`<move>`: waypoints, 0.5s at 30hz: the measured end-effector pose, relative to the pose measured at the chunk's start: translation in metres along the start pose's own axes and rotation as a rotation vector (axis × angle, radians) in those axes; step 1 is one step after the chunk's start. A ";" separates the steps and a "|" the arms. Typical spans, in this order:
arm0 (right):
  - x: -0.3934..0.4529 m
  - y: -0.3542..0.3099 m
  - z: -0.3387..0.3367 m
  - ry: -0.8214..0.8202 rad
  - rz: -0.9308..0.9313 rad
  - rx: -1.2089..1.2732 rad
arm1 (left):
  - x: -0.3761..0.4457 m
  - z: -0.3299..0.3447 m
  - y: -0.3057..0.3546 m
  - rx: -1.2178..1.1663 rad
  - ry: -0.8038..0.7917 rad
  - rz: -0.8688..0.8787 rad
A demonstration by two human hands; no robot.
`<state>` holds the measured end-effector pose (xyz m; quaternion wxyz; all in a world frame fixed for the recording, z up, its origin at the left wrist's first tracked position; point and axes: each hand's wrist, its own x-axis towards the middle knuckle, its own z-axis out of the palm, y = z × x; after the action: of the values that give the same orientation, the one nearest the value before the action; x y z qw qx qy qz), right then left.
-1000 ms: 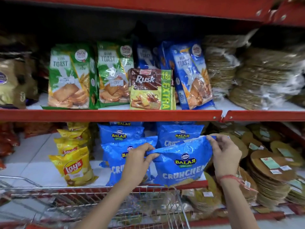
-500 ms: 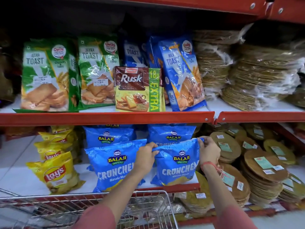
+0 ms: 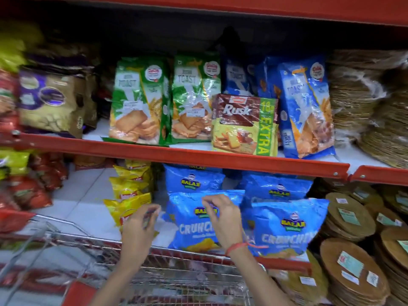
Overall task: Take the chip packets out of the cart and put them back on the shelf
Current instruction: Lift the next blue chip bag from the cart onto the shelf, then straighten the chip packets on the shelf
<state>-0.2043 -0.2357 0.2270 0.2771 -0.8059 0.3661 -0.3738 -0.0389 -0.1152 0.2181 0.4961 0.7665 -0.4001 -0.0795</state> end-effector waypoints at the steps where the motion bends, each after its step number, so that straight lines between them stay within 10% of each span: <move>1: 0.005 -0.012 0.017 -0.047 -0.031 -0.011 | 0.008 -0.017 -0.011 0.062 0.041 -0.013; 10: 0.073 -0.066 0.147 -0.565 0.010 -0.410 | 0.090 -0.089 -0.094 0.558 -0.188 0.005; 15: 0.078 -0.060 0.173 -0.538 0.123 -0.518 | 0.124 -0.094 -0.104 0.602 -0.354 -0.018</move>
<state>-0.0066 -0.2333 0.2039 0.1722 -0.8952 0.4103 -0.0263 0.1483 -0.1166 0.2127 0.1699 0.8562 -0.4787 -0.0938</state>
